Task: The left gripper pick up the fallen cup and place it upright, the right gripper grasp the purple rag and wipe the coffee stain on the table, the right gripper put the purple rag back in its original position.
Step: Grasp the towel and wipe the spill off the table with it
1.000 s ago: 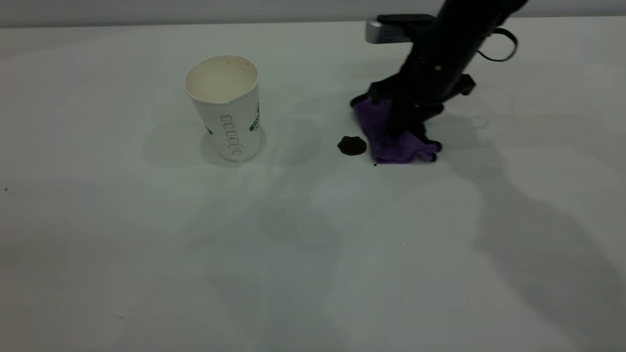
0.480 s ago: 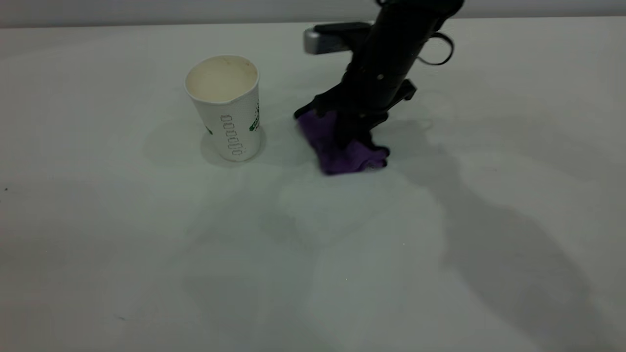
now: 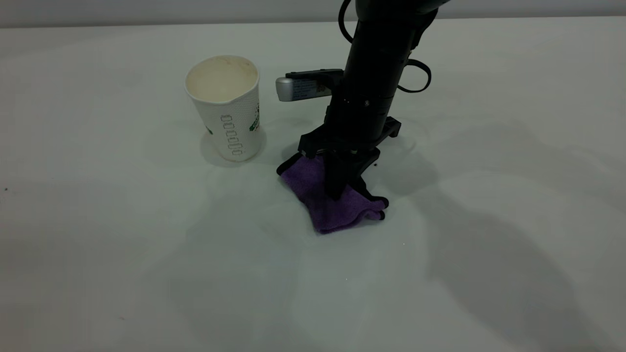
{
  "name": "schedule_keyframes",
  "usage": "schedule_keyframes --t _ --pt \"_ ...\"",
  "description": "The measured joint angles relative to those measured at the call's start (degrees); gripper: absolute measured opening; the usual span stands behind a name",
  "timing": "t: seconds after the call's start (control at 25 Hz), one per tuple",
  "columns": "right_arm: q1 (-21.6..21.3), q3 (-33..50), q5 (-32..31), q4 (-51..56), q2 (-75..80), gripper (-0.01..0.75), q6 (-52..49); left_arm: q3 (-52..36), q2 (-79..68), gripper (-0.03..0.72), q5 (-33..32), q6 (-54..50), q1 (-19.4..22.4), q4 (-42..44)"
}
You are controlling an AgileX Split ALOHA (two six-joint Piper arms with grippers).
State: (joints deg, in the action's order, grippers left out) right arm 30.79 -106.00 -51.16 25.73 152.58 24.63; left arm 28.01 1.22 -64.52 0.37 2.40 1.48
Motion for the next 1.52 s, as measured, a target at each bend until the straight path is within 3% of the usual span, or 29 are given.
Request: schedule_keyframes --t 0.24,0.52,0.92,1.16,1.28,1.52 --pt "-1.48 -1.68 3.33 -9.42 -0.17 0.056 -10.03 0.00 0.00 0.504 0.00 0.01 0.00 0.00" --pt "-10.22 -3.44 4.89 -22.70 -0.17 0.056 -19.13 0.00 0.00 0.504 0.00 0.01 0.00 0.00" --pt "-22.01 -3.49 -4.01 -24.72 -0.24 0.061 -19.52 0.00 0.00 0.504 0.00 0.01 0.00 0.00" --pt "-24.00 -3.43 -7.99 -16.32 0.02 0.081 -10.31 0.00 0.00 0.504 0.00 0.01 0.00 0.00" --pt "-22.87 -3.43 -9.00 -11.39 0.38 0.126 -6.58 0.00 0.00 0.504 0.00 0.01 0.00 0.00" --pt "-20.49 -3.43 -9.12 -15.10 0.33 0.402 -8.10 0.00 0.00 0.504 0.00 0.01 0.00 0.00"
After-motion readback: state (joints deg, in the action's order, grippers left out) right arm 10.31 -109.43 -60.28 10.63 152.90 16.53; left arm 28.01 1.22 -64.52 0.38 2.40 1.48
